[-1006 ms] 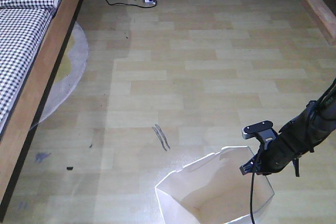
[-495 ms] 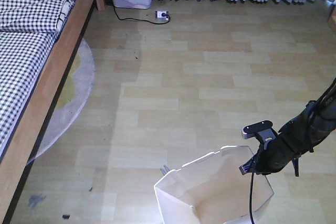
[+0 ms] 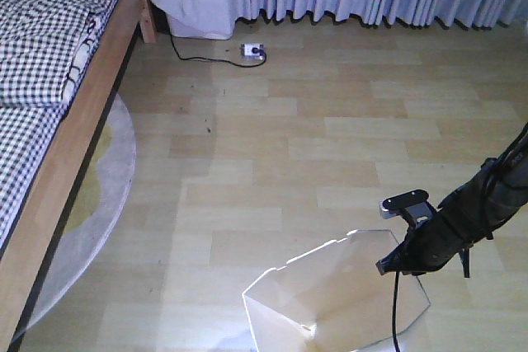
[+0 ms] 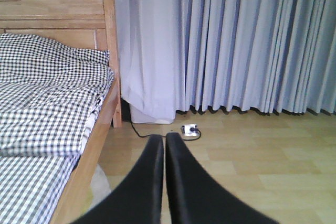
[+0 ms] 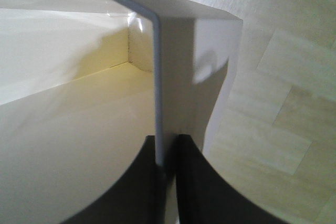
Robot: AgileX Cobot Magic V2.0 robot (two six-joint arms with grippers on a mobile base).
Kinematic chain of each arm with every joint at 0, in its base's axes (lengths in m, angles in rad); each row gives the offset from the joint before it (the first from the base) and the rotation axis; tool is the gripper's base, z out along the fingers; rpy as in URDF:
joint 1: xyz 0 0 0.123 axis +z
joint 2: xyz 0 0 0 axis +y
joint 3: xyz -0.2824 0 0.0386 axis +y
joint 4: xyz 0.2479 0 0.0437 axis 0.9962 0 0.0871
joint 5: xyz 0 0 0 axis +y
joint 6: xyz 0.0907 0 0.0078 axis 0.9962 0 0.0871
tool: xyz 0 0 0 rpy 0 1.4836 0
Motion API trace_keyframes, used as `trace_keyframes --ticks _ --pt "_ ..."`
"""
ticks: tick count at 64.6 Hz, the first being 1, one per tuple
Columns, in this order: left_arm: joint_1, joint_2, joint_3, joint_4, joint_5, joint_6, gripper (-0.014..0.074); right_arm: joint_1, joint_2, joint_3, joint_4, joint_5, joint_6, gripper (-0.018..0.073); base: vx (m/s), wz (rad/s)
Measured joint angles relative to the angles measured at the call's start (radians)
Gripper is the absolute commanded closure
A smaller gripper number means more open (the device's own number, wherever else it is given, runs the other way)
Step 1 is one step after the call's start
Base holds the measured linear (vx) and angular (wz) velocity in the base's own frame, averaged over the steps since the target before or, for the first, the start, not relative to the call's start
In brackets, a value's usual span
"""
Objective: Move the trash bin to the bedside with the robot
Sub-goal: 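Drive toward the curtains beside the bed, dragging the bin along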
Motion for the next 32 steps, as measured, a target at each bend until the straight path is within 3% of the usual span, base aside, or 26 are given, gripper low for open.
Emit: trace_keyframes --ticks 32 --pt "0.0 0.0 0.0 0.0 0.0 0.0 0.0603 0.0 0.0 0.0 0.0 -0.008 0.0 0.0562 0.51 0.02"
